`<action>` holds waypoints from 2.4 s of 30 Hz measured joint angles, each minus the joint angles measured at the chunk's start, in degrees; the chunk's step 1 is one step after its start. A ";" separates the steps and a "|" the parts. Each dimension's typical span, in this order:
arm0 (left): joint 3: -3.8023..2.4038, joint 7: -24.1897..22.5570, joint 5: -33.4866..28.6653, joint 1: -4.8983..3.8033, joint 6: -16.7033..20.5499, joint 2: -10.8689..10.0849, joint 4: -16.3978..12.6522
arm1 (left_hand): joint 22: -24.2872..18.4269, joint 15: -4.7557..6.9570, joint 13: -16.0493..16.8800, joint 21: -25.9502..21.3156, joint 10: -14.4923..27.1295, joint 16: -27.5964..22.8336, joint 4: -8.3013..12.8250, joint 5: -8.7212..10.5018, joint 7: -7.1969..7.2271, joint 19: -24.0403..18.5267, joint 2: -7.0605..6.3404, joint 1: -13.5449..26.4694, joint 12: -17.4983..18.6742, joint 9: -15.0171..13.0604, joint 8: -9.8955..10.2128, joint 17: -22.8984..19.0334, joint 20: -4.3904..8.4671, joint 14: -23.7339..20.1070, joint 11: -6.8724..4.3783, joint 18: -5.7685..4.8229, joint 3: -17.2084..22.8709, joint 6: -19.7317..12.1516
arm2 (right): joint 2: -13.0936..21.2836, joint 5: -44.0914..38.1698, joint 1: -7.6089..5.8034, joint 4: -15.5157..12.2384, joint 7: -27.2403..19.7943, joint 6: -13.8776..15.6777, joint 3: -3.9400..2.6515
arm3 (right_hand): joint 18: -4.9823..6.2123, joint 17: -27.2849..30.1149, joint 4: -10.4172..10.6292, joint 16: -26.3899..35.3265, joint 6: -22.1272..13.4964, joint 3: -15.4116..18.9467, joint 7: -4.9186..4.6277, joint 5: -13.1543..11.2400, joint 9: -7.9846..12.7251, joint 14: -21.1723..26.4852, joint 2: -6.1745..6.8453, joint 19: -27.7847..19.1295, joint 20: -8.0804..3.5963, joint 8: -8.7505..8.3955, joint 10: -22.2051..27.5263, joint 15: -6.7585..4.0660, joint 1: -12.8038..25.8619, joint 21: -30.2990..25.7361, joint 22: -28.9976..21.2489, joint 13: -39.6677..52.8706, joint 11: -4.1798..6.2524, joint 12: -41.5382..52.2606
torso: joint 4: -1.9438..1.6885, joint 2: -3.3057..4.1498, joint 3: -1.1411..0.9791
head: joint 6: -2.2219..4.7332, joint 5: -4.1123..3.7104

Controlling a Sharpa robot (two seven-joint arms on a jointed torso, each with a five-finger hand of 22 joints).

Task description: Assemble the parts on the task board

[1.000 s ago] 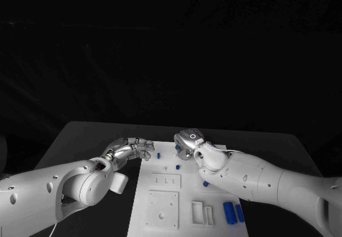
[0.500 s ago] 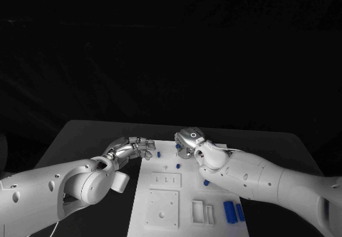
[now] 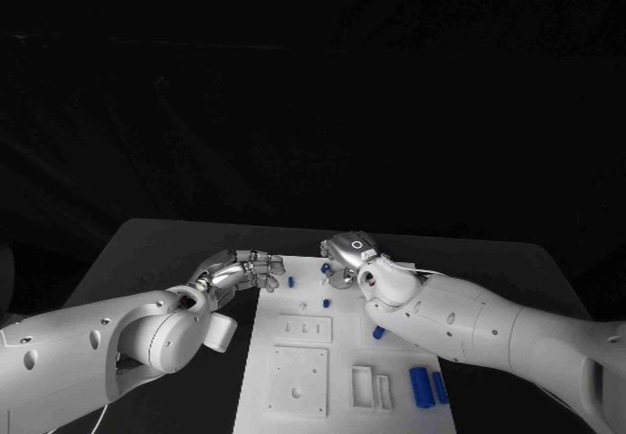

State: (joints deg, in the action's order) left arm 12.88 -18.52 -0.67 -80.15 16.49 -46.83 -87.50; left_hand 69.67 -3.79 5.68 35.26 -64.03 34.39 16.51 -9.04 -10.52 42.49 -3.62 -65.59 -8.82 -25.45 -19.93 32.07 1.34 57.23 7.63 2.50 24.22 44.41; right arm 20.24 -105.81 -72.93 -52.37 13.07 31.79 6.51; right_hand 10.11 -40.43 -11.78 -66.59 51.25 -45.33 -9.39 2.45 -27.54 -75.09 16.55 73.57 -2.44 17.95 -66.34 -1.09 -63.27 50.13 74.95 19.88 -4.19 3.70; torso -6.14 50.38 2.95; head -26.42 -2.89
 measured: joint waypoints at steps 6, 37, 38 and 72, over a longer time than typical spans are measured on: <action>0.00 0.00 0.00 0.00 0.02 -0.14 0.03 | 0.00 0.00 0.00 0.00 0.00 0.00 0.00 0.00 0.00 0.00 0.00 0.00 0.00 0.00 0.00 0.00 0.00 0.00 0.00 -0.02 0.00 0.00 | 0.96 1.22 -0.14 -0.98 -0.11 0.48 0.00 | -0.01 0.09 -0.62 -0.32 -0.64 1.22 -0.42 0.00 0.27 0.18 0.28 -0.22 0.22 -0.33 1.06 0.38 0.28 0.00 0.00 -1.40 0.09 0.00 | 0.03 0.02 0.01 | 0.01 0.04; 0.01 -0.08 0.00 -0.02 0.10 -1.07 1.13 | -0.04 0.00 -0.04 0.23 0.00 0.00 0.03 0.00 0.00 0.00 0.00 0.00 0.00 -0.11 0.00 0.00 -0.01 0.00 0.00 0.48 0.27 0.00 | 19.04 13.20 -2.30 -13.85 -2.97 -6.20 -3.50 | 1.46 0.31 -0.72 -2.53 -2.59 7.80 1.71 0.88 1.26 0.18 0.27 -0.01 -0.07 -1.53 -15.54 -3.92 2.25 1.17 -0.02 15.90 2.84 17.21 | 1.72 -0.51 -0.83 | 0.96 0.16; 0.01 -0.08 0.00 -0.02 0.09 -1.06 1.16 | -0.05 0.00 -0.04 0.23 0.00 0.00 0.03 0.00 0.00 0.00 0.00 0.00 0.00 -0.11 0.00 0.00 -0.01 0.00 0.00 0.48 0.28 0.00 | 18.92 13.51 -2.29 -13.21 -3.10 -6.84 -3.50 | 1.51 0.25 -0.88 -2.76 -2.59 7.96 1.71 0.88 1.26 0.09 0.27 0.08 -0.16 -1.53 -15.38 -4.01 2.25 1.17 -0.03 16.58 3.01 17.84 | 1.74 -0.51 -0.86 | 0.95 0.16; 0.05 -0.07 0.01 0.00 0.04 -0.47 1.69 | -0.04 0.00 -0.03 0.22 0.00 0.00 0.03 0.00 0.00 -0.22 0.00 0.00 0.00 -0.14 0.00 0.00 0.21 0.00 0.00 0.11 0.27 0.00 | 14.94 17.22 -0.45 -5.87 -5.32 -13.18 -3.58 | 0.01 -9.70 3.17 -9.70 -1.31 2.92 2.34 1.27 2.38 1.38 -2.03 0.45 -2.33 -1.75 0.08 -3.52 1.64 8.66 -0.04 55.07 3.06 60.58 | 1.66 -0.47 -0.65 | 0.30 -0.14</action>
State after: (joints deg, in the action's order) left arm 12.94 -18.59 -0.66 -80.15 16.52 -47.30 -85.81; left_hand 69.63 -3.79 5.65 35.49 -64.03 34.39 16.54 -9.04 -10.52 42.28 -3.62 -65.59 -8.82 -25.59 -19.93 32.07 1.55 57.23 7.63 2.61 24.49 44.41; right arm 35.17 -88.59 -73.38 -58.24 7.75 18.61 2.93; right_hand 10.12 -50.14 -8.61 -76.29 49.94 -42.41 -7.05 3.73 -25.15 -73.71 14.52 74.02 -4.77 16.19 -66.26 -4.61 -61.62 58.79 74.91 74.95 -1.12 64.28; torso -4.48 49.91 2.30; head -26.12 -3.03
